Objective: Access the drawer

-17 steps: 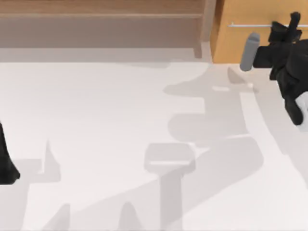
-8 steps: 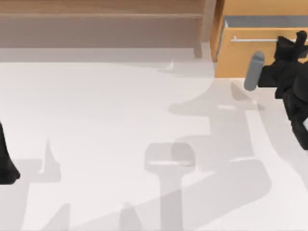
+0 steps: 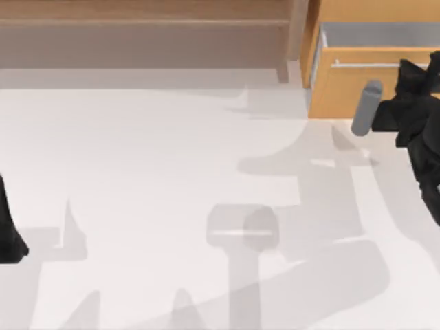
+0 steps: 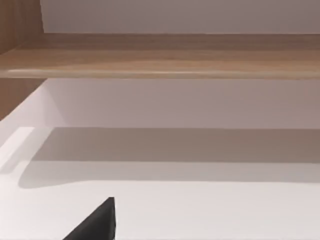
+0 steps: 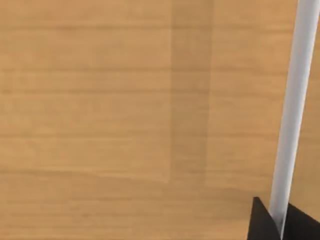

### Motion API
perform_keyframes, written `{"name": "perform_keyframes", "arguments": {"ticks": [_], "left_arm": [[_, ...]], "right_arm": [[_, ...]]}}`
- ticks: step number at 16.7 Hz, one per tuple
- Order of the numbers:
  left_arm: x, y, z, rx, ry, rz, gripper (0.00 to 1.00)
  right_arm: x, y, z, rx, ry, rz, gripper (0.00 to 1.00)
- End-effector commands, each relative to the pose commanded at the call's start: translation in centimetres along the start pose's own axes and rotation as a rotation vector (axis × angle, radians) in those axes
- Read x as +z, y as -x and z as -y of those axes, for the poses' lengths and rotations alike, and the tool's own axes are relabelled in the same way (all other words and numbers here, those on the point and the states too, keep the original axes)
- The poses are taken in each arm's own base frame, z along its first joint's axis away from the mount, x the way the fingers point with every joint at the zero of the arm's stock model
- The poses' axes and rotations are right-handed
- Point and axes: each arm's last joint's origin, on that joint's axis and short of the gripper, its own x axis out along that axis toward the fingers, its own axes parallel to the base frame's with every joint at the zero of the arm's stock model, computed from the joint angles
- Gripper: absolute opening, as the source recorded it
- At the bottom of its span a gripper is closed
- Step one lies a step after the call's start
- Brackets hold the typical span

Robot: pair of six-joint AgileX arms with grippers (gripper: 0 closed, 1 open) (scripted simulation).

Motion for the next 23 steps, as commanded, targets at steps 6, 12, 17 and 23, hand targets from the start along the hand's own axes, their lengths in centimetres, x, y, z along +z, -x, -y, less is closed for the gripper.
{"name": "perform_keyframes", "arguments": {"ticks": [6,12,17,23], "left_arm": [[0.0,0.0,0.0,0.0,0.0,0.0,1.0],[0.0,0.0,0.0,0.0,0.0,0.0,1.0],[0.0,0.0,0.0,0.0,0.0,0.0,1.0],[0.0,0.0,0.0,0.0,0.0,0.0,1.0]], "right_arm": [[-0.2,4.7,-0.7,0.031,0.011,0.002,0.0],[-0.2,5.8,-0.2,0.01,0.003,0.0,0.0],[-0.1,7.9,-0.3,0.011,0.005,0.0,0.0],[-0.2,11.3,-0.3,0.014,0.006,0.0,0.0]]}}
